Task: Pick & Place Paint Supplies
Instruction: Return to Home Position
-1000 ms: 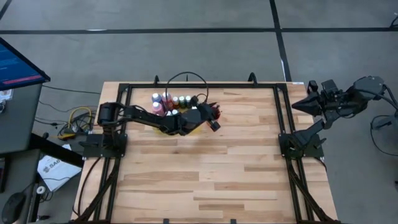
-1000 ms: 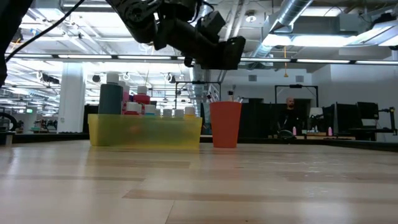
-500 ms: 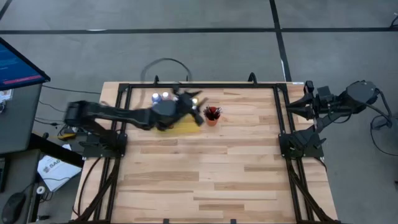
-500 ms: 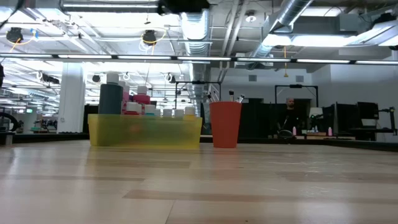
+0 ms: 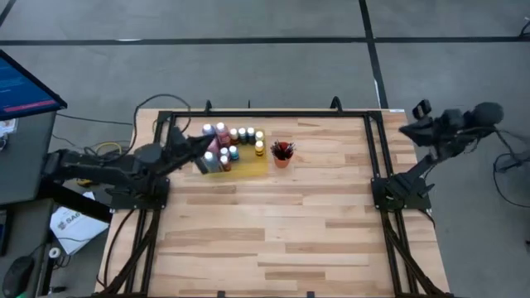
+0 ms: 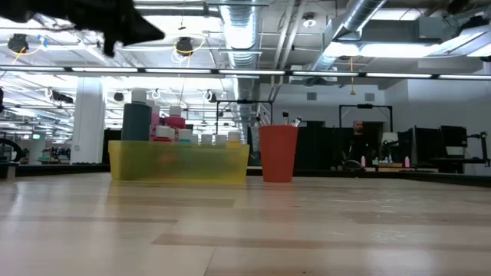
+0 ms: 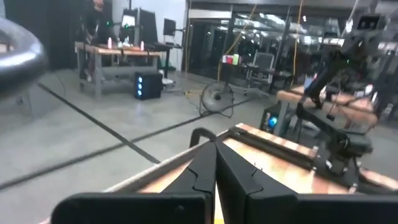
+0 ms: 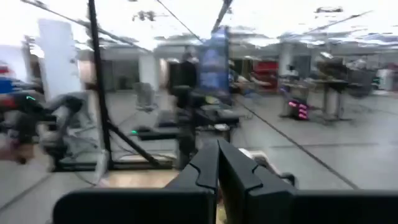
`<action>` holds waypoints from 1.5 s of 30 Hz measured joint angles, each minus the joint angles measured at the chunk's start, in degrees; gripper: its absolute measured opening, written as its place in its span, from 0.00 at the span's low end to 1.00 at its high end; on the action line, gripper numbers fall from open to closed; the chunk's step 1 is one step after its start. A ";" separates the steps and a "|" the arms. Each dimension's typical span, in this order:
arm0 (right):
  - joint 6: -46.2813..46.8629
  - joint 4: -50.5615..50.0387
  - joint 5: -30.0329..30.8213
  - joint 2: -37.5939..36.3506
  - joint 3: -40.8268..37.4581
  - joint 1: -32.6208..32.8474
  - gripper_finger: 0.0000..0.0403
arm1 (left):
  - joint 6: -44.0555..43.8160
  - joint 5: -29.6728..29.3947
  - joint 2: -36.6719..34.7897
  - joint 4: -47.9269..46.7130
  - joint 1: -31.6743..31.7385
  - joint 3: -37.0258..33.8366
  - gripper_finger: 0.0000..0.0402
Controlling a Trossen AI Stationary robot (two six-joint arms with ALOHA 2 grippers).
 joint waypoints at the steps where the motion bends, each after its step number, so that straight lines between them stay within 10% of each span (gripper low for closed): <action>1: -0.33 -1.47 -0.58 0.48 0.07 -0.75 0.01 | -1.15 0.00 -1.77 -0.04 -0.09 -1.96 0.00; 18: -3.80 8.56 2.72 -0.39 -13.07 6.53 0.00 | -11.08 1.03 -18.43 2.33 -1.27 -24.06 0.00; 33: 1.09 35.15 4.94 -0.46 -39.77 4.09 0.00 | -11.33 1.93 -18.20 0.68 -1.27 -24.02 0.00; 45: 16.98 47.69 -8.41 -0.50 -55.43 -6.98 0.00 | -11.56 1.71 -18.20 1.00 -1.27 -24.02 0.00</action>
